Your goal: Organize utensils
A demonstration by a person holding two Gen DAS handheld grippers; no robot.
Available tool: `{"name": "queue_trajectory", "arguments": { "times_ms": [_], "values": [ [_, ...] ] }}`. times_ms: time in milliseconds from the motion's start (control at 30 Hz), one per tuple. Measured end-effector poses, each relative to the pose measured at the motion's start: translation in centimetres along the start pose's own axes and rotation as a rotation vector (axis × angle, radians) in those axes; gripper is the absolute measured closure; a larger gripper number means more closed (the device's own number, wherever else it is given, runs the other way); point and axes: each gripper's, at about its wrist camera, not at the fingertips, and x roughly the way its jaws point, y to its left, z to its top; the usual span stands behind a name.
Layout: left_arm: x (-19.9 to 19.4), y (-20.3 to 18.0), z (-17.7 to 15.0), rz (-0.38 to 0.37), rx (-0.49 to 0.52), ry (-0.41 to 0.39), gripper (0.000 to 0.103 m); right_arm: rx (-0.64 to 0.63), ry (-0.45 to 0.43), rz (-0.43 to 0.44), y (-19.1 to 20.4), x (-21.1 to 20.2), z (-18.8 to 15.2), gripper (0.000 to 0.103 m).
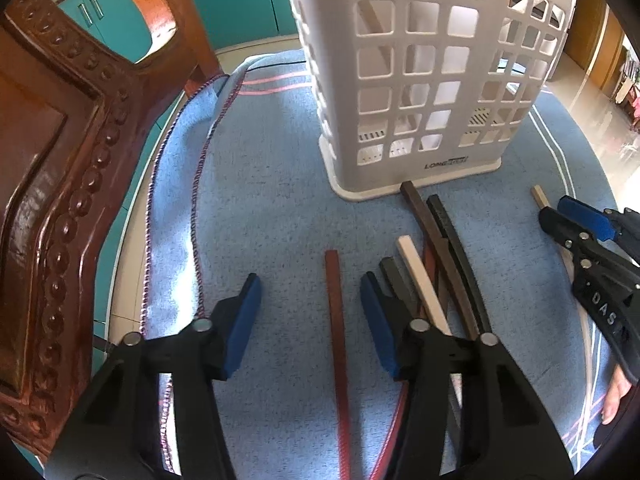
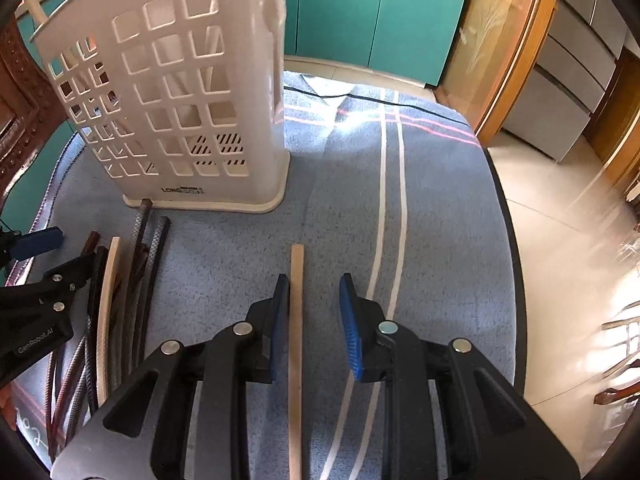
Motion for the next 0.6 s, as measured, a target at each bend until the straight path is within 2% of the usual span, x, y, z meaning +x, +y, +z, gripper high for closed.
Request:
{"name": "queue_trajectory", "arguments": {
  "times_ms": [233,600],
  "values": [
    [-0.56,-0.64,-0.45,-0.015,0.005,-0.005,0.061,0.008,0.001,0.011,-0.29,-0.10,-0.19,0.077],
    [-0.16,-0.26,-0.13,-0.021,0.003,-0.005,0.062,0.009,0.001,0.014,-0.27,0.01,-0.04,0.077]
  ]
}}
